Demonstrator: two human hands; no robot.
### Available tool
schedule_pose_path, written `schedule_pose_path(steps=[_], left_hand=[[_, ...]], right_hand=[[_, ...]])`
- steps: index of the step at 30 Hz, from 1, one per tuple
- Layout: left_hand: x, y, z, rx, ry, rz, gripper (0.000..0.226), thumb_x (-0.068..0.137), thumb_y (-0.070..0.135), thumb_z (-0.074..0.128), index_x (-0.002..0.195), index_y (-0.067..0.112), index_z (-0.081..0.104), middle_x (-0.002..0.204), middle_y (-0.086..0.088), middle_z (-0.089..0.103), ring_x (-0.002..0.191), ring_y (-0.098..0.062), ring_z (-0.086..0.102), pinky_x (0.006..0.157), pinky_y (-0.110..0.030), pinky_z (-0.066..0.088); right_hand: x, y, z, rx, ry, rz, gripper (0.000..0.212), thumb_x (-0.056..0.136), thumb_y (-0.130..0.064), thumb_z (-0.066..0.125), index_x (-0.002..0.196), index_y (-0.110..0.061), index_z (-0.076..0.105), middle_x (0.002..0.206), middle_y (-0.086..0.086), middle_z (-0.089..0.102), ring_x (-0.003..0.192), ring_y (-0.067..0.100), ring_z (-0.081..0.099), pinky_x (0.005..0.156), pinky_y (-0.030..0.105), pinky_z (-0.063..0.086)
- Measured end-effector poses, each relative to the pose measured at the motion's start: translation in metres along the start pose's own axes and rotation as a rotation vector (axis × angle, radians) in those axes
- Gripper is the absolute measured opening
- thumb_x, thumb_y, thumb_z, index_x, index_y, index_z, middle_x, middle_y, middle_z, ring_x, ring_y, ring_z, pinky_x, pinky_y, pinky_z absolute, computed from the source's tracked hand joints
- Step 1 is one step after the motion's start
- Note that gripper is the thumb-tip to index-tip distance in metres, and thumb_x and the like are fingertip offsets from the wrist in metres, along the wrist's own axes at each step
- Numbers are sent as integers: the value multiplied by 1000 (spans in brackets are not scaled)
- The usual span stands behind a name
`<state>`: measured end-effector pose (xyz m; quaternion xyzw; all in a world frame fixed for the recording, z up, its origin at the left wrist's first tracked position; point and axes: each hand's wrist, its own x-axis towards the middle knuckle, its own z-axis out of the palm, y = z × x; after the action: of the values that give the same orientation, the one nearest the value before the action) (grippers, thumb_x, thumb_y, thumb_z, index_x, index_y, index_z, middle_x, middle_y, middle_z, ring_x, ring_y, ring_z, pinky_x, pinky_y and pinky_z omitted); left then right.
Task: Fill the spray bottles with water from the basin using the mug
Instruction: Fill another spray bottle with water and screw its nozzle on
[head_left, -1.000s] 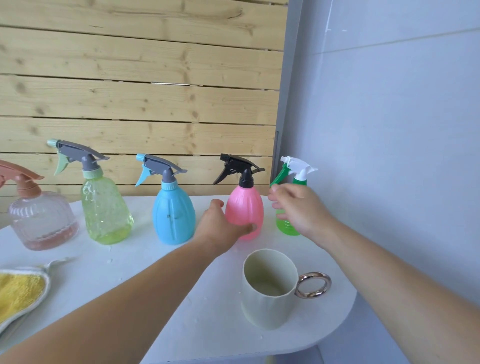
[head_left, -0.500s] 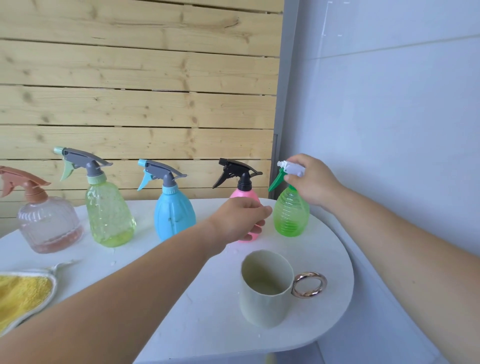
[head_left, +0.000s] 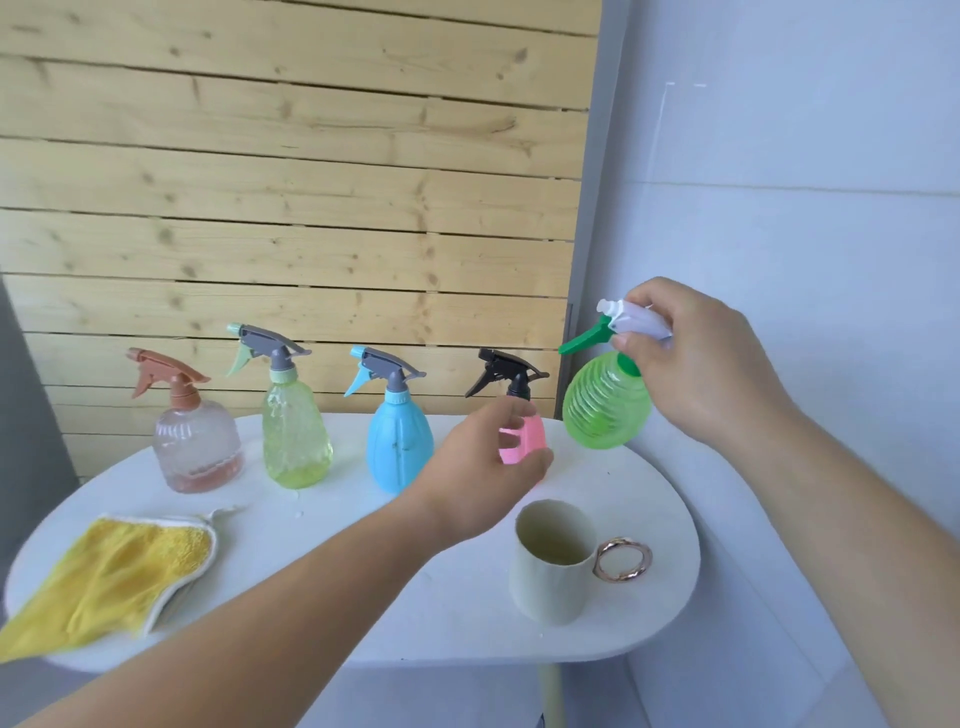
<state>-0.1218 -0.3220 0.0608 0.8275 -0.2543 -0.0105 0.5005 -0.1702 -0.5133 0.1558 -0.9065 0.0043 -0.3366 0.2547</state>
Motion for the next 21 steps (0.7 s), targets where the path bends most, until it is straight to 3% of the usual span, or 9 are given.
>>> schedule_pose_path(steps=[4,7,10,14,18,21], left_hand=[[-48,18,-15,156,62,132,89,82,47,84,152,35,31,143,23,38,133,3,36,103,-18,34],[-84,21,-26,278,131,125,106,69,60,88,147,50,16,137,24,35,126,-1,39,98,-26,41],[-123,10,-37,451,188,23,102,71,63,84,152,44,23,132,17,39,126,-12,46,96,-31,46],[-173,-3,-44,562,184,-66,101,76,65,76,156,38,21,135,18,43,128,-10,46,94,-24,42],[-206,-13,-47,496,134,-161,73,72,59,79,124,35,35,112,21,51,103,-9,54,79,-24,42],[-217,-23,-59,314,15,-275,61,67,57,82,111,36,46,103,13,59,88,-6,58,72,-18,48]], right_hand=[[-26,-49,-16,204,11,10,6,92,-25,65,95,-28,60,79,-6,66,70,10,59,59,30,42],[-49,-71,-1,467,-63,159,4,92,-26,66,94,-29,63,81,-2,72,73,16,70,72,44,59],[-78,-84,17,587,-179,321,4,94,-28,63,96,-24,63,90,6,73,81,23,72,73,49,61],[-120,-90,40,491,-399,418,40,86,-44,68,121,-29,53,101,-2,69,81,19,72,75,41,62],[-152,-92,62,459,-528,463,48,84,-46,69,120,-26,46,101,1,65,78,17,70,77,41,61],[-169,-86,74,626,-594,477,54,70,-47,75,114,-25,52,110,13,67,94,25,70,86,47,59]])
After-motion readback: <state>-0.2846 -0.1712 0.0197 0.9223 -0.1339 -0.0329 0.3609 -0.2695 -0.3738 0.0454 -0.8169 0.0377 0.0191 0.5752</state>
